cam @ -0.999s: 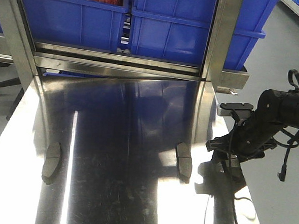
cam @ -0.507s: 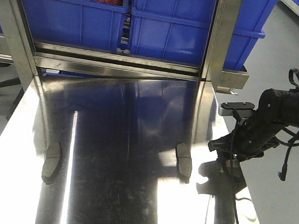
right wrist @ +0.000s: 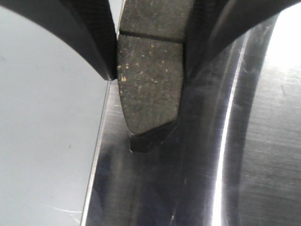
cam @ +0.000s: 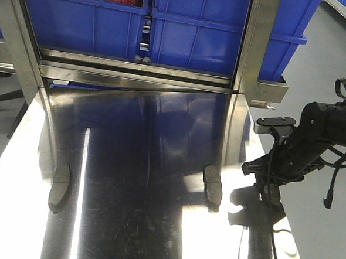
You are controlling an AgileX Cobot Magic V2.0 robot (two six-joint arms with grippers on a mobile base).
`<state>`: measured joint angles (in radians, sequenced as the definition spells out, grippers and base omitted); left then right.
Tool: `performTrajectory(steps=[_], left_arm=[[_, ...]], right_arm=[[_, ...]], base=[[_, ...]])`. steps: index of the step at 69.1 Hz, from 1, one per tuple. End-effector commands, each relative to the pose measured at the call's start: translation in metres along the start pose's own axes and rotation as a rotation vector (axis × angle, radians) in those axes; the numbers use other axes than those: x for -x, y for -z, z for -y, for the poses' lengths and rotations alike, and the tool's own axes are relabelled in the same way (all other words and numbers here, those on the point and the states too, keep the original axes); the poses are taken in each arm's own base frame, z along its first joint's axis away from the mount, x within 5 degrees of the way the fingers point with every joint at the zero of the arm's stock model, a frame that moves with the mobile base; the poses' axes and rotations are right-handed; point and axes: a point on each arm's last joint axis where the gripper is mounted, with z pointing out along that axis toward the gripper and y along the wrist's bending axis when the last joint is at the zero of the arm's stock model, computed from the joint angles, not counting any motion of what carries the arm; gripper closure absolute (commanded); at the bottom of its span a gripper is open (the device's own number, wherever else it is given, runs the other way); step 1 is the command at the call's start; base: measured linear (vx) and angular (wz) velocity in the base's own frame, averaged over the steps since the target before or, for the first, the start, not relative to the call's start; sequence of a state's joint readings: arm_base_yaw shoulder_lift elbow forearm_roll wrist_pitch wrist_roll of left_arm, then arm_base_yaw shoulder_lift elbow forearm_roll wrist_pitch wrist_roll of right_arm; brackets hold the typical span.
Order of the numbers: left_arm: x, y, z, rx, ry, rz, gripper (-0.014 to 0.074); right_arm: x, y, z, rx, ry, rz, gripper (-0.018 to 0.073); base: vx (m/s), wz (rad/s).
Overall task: Move and align brake pads A on conveyor
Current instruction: 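Close the right gripper on the brake pad and lift it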
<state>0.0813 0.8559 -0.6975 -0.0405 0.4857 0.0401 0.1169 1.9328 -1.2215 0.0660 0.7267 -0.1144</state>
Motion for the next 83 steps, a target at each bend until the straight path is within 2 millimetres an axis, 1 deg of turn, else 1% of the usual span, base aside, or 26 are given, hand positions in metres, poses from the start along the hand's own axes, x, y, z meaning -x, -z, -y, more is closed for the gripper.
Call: performTrajectory(steps=[1, 6, 15, 23, 37, 47, 54, 63, 73, 83], left_arm=[[0.016, 0.008, 0.001, -0.004, 0.006, 0.122, 0.0482], [0.016, 0.008, 0.001, -0.004, 0.006, 0.122, 0.0482], [0.016, 0.008, 0.001, -0.004, 0.006, 0.122, 0.0482], [0.016, 0.008, 0.001, -0.004, 0.006, 0.122, 0.0482], [0.016, 0.008, 0.001, -0.004, 0.006, 0.122, 0.0482], [0.016, 0.008, 0.001, -0.004, 0.006, 0.122, 0.0482], [0.016, 0.008, 0.001, -0.004, 0.006, 0.122, 0.0482], [0.016, 0.008, 0.001, -0.004, 0.006, 0.122, 0.0482], [0.016, 0.008, 0.001, -0.004, 0.006, 0.122, 0.0482], [0.016, 0.008, 0.001, -0.004, 0.006, 0.122, 0.0482]], right_arm=[[0.009, 0.026, -0.004, 0.023, -0.022, 0.092, 0.0378], [0.010, 0.028, -0.004, 0.023, -0.022, 0.095, 0.0378], [0.010, 0.036, -0.004, 0.022, -0.021, 0.120, 0.0378], [0.012, 0.048, -0.005, 0.020, -0.021, 0.165, 0.0378], [0.012, 0.065, -0.006, 0.022, -0.024, 0.214, 0.0378], [0.010, 0.086, -0.007, 0.021, -0.021, 0.271, 0.0378], [0.005, 0.110, -0.008, 0.014, -0.007, 0.346, 0.0378], [-0.013, 0.140, -0.010, -0.007, 0.017, 0.493, 0.0378], [-0.047, 0.167, -0.012, -0.028, 0.020, 0.654, 0.0378], [-0.084, 0.187, -0.015, -0.039, 0.020, 0.762, 0.0378]], base=[[0.00, 0.00], [0.00, 0.00], [0.00, 0.00], [0.00, 0.00], [0.00, 0.00], [0.00, 0.00], [0.00, 0.00], [0.00, 0.00], [0.00, 0.00], [0.00, 0.00]])
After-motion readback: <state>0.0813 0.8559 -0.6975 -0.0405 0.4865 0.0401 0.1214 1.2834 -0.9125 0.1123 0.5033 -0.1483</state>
